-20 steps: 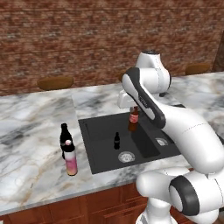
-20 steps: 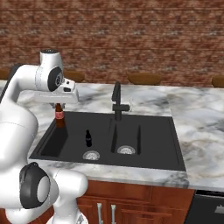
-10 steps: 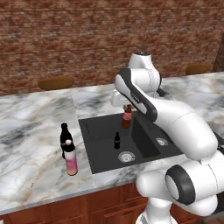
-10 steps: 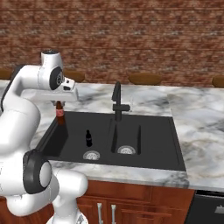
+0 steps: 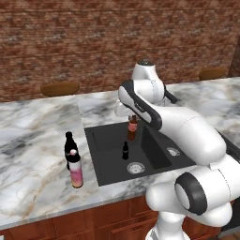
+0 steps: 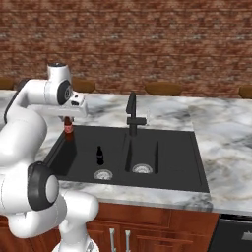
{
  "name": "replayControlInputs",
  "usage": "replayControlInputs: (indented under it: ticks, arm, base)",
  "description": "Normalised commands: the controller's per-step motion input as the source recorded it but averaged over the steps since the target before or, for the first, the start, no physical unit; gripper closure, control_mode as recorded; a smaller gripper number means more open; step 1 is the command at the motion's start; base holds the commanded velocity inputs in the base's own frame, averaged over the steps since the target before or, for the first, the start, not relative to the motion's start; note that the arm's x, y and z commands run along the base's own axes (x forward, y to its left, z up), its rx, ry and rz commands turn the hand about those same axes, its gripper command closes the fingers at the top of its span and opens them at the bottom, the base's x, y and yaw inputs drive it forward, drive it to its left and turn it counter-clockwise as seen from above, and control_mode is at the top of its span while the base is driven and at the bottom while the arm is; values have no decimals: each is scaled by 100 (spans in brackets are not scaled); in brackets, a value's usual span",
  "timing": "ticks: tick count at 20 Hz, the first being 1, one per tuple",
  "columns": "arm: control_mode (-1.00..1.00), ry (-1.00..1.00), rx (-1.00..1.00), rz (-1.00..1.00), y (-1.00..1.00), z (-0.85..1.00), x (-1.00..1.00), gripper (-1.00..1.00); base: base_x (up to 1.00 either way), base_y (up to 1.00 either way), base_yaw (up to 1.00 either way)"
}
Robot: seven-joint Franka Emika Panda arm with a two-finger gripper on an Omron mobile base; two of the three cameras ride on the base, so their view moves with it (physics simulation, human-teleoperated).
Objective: Place the large bottle from the dining counter next to the other large bottle outside the sink, and place the small bottle from the dining counter next to the other small bottle inside the sink.
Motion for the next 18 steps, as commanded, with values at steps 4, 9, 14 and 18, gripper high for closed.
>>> replayControlInputs:
  ticks: [4, 9, 14, 18]
  arm:
    - [-100, -9, 0, -6, 12, -56, 6, 100]
    - [-100, -4, 0, -6, 0, -67, 4, 100]
    - [-100, -2, 0, -7, 0, -57, 16, 100]
    - [-100, 0, 0, -3, 0, -36, 23, 100]
  base:
    - [0, 0, 0]
    - [0, 0, 0]
    - [0, 0, 0]
    - [0, 0, 0]
